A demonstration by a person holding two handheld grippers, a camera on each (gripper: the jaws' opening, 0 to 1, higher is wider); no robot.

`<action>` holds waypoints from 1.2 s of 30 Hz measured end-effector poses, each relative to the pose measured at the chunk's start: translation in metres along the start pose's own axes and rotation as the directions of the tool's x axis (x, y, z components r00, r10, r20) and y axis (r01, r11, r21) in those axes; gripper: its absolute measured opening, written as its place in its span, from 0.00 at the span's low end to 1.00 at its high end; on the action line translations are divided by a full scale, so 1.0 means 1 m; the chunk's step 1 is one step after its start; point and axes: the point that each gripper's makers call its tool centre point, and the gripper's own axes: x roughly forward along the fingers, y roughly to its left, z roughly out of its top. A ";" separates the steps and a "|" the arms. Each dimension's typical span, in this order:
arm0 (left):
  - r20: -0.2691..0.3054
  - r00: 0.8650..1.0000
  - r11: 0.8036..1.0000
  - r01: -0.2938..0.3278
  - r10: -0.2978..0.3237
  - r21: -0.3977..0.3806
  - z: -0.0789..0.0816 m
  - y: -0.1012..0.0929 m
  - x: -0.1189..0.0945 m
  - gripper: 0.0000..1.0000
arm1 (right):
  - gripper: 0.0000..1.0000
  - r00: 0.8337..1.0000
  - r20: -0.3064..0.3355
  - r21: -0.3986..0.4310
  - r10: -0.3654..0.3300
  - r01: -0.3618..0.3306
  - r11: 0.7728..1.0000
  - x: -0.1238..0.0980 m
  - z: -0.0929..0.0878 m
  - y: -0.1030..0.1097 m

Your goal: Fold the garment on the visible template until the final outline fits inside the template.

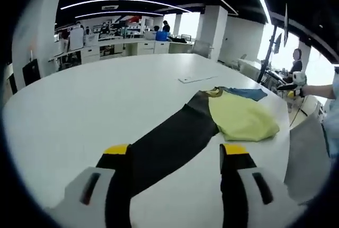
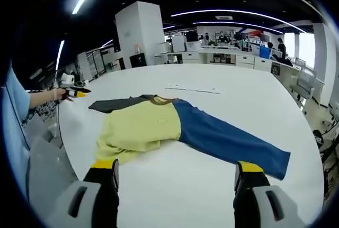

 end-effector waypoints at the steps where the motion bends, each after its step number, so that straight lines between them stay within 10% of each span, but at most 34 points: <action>1: 0.005 1.000 1.000 0.006 -0.006 0.006 0.002 -0.006 0.000 0.62 | 0.91 1.000 0.005 0.000 0.002 -0.002 1.000 -0.001 0.001 0.001; 22: 0.032 0.985 0.977 0.164 -0.170 0.133 0.005 -0.168 0.015 0.59 | 0.90 0.997 0.051 -0.064 0.050 -0.047 0.997 -0.016 0.002 0.014; 36: 0.071 0.978 0.976 0.186 -0.194 0.114 -0.004 -0.229 0.018 0.55 | 0.89 0.991 0.043 -0.145 0.123 -0.115 0.983 -0.004 0.000 0.029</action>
